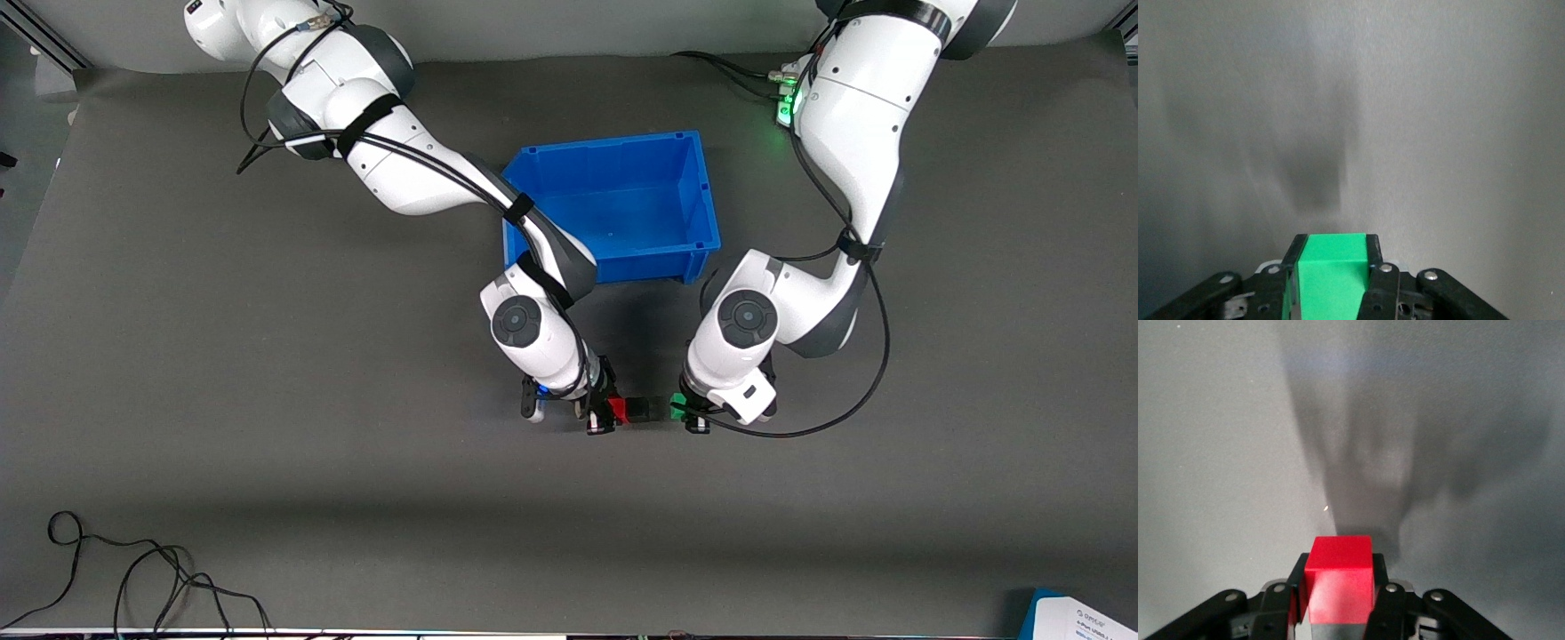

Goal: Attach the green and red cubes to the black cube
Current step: 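Press the green cube against the black cube with the left gripper, then open the left gripper and lift it away from the cubes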

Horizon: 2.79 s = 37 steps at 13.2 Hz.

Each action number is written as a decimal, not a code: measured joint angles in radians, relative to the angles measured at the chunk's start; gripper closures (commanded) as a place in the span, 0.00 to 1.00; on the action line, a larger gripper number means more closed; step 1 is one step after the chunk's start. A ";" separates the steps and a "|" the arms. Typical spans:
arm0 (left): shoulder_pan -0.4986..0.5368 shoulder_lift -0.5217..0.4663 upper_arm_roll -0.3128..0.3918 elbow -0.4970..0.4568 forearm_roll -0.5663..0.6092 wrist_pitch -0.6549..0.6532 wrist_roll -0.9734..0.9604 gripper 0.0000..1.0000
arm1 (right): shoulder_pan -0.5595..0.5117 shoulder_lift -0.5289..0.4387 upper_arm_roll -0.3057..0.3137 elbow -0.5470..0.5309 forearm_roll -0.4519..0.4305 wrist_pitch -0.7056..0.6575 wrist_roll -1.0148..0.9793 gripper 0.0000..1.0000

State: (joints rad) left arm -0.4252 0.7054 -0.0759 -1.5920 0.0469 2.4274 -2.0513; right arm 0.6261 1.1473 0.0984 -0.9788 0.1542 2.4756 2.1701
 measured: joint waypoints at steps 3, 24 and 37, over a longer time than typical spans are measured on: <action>-0.010 0.018 0.000 0.019 0.000 0.000 -0.008 1.00 | 0.000 0.007 0.000 0.000 0.000 0.002 0.009 0.79; -0.043 0.084 0.001 0.089 0.003 0.001 -0.009 0.00 | 0.000 0.028 0.000 -0.001 0.000 0.038 0.020 0.78; 0.124 0.010 0.032 0.298 0.026 -0.304 0.237 0.00 | -0.001 0.005 -0.012 0.026 -0.053 0.017 0.017 0.00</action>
State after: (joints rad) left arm -0.3016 0.7152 -0.0442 -1.2939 0.0728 2.1234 -1.8141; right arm 0.6253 1.1522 0.0864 -0.9528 0.1010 2.4927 2.1868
